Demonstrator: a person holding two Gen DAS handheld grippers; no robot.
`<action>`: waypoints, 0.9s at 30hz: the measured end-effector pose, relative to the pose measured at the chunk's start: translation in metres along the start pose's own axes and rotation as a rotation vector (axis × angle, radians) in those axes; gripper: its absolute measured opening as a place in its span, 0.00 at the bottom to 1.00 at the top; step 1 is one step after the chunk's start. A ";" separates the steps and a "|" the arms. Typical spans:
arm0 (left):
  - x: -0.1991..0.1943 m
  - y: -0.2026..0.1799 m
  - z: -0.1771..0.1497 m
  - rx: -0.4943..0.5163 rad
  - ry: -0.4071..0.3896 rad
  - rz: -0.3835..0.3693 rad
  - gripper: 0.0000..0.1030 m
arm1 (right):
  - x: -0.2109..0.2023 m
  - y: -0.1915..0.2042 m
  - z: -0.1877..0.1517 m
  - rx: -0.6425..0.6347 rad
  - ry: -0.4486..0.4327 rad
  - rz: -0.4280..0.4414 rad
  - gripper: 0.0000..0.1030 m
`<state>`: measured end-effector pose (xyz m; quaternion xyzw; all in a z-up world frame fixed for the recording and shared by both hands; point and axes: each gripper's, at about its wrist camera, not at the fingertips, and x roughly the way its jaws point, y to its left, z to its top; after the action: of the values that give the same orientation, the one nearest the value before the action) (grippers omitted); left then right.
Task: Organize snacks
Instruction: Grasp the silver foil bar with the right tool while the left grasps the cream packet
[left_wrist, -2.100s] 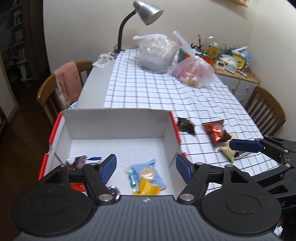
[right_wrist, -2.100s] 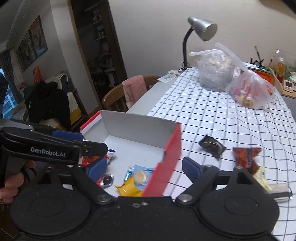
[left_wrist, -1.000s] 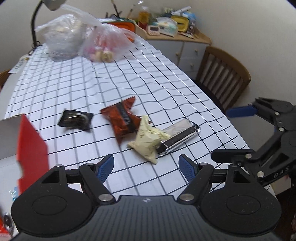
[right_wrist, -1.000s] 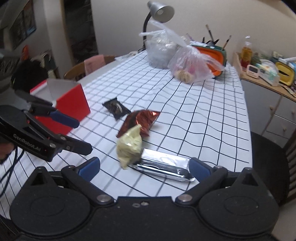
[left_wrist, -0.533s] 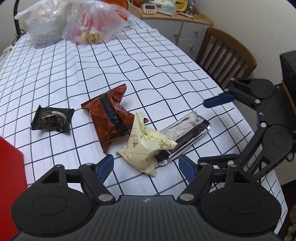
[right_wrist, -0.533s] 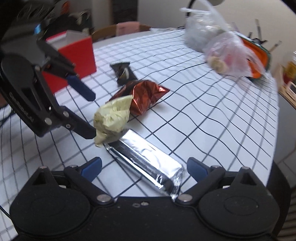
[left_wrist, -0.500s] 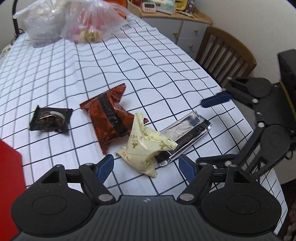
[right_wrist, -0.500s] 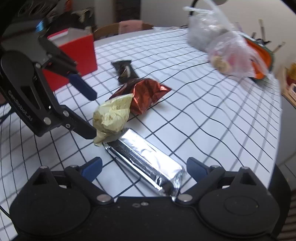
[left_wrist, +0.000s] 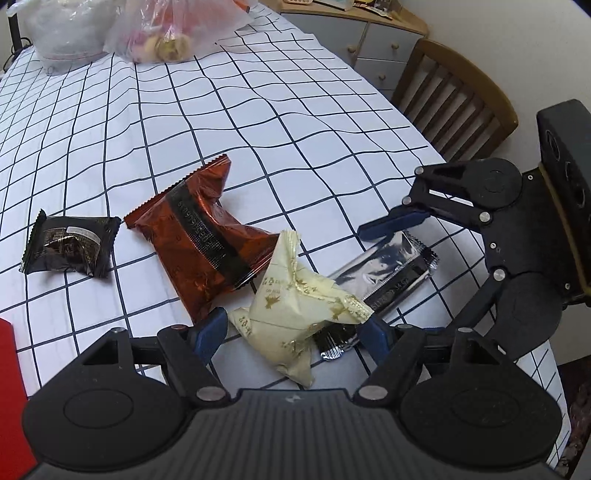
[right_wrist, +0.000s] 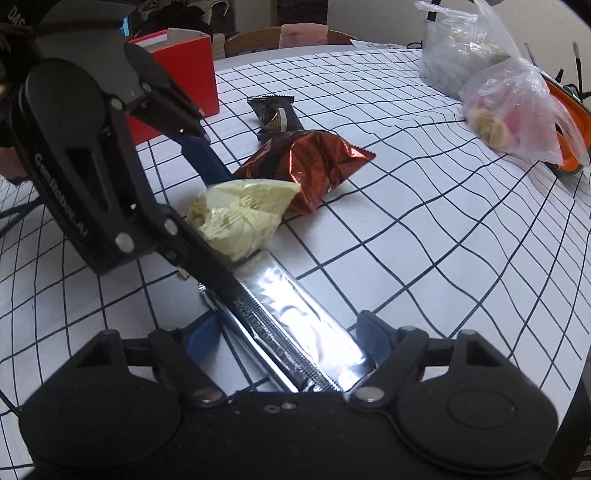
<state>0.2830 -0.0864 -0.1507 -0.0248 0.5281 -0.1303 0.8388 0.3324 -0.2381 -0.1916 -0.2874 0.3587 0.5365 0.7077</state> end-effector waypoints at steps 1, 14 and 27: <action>0.001 0.001 0.001 -0.005 -0.001 0.001 0.74 | -0.001 0.000 -0.001 0.003 -0.003 0.003 0.74; 0.005 -0.005 0.001 -0.040 -0.022 0.048 0.54 | -0.020 0.035 -0.018 0.107 -0.039 -0.050 0.40; -0.014 -0.010 -0.020 -0.149 -0.051 0.096 0.42 | -0.024 0.074 -0.021 0.320 -0.029 -0.229 0.40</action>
<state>0.2575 -0.0903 -0.1460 -0.0649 0.5153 -0.0496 0.8531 0.2533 -0.2486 -0.1854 -0.2026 0.3943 0.3927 0.8058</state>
